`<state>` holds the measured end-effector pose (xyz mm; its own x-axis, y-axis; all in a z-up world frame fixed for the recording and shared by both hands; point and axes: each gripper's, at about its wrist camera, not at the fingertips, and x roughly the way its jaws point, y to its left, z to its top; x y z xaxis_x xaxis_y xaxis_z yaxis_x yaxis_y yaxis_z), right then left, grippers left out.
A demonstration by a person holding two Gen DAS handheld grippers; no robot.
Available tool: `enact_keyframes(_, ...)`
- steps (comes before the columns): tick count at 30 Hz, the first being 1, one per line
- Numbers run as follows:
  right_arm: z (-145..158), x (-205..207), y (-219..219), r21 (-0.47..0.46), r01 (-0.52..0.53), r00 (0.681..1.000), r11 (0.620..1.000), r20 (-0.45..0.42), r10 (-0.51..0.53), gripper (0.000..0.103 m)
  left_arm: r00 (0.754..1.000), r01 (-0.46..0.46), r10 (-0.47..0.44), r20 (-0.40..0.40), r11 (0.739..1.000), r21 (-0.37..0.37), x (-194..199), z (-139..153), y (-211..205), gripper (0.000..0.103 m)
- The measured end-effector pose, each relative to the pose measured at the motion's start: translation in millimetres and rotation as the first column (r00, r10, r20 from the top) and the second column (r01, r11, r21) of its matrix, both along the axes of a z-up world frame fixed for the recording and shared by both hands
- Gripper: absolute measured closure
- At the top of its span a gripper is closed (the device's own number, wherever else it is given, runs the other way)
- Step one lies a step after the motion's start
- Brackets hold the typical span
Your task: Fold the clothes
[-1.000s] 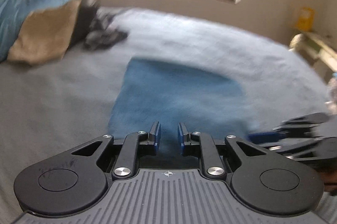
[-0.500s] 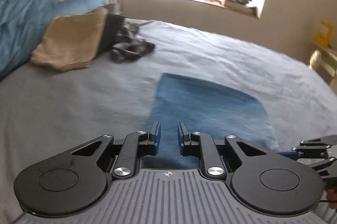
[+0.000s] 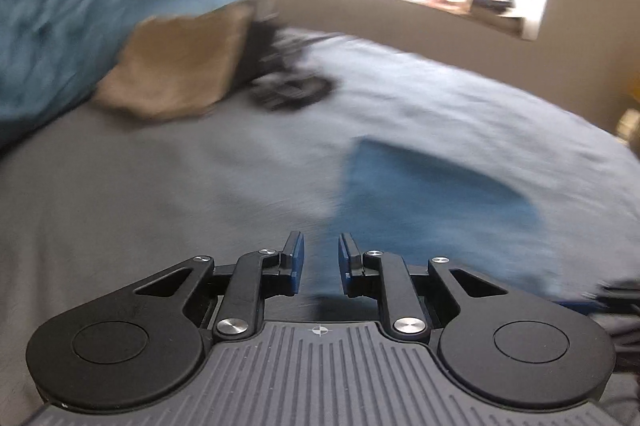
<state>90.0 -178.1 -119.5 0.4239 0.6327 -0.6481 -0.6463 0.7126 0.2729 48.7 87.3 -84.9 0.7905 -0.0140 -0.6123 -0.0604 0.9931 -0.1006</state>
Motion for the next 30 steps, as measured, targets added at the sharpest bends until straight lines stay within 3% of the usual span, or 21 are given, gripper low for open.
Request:
enact_keyframes(4, 3.2, -4.9, 2.3, -0.024, 0.010, 1.000, 1.000, 0.005, -0.010, 0.070, 0.968, 0.250, -0.250, -0.007, 0.967, 0.045, -2.1, -8.2, -53.4, 0.080)
enact_keyframes(7, 7.0, -12.5, -0.4, -0.052, 0.014, 1.000, 0.999, 0.001, -0.014, 0.070, 0.945, 0.328, -0.325, -0.045, 0.942, 0.075, -5.4, -25.8, -76.3, 0.080)
enact_keyframes(11, 23.9, -12.1, -10.0, -0.121, 0.020, 1.000, 0.992, -0.008, -0.021, 0.070, 0.942, 0.334, -0.330, -0.066, 0.941, 0.055, -9.7, -37.7, -79.2, 0.079)
enact_keyframes(14, 36.1, 2.1, -19.3, -0.091, 0.065, 0.998, 0.994, 0.003, -0.065, 0.070, 0.944, 0.325, -0.323, -0.068, 0.945, 0.034, -11.9, -39.0, -76.8, 0.079)
enact_keyframes(18, 24.6, 25.4, -13.6, -0.056, 0.118, 0.992, 0.991, -0.044, -0.120, 0.070, 0.944, 0.325, -0.322, -0.066, 0.945, 0.036, -10.0, -40.6, -76.9, 0.079)
enact_keyframes(21, 6.0, 21.8, -10.9, -0.102, 0.125, 0.989, 0.987, -0.072, -0.133, 0.070, 0.944, 0.327, -0.324, -0.067, 0.945, 0.031, -8.8, -43.0, -77.4, 0.079)
enact_keyframes(26, 8.5, 8.1, -31.7, -0.139, 0.166, 0.974, 0.976, -0.130, -0.184, 0.071, 0.943, 0.331, -0.329, -0.060, 0.943, 0.025, -7.5, -44.4, -76.7, 0.078)
enact_keyframes(30, 23.1, 17.1, -26.1, -0.109, 0.176, 0.980, 0.978, -0.076, -0.184, 0.071, 0.943, 0.329, -0.328, -0.058, 0.944, 0.015, -7.2, -44.7, -75.7, 0.078)
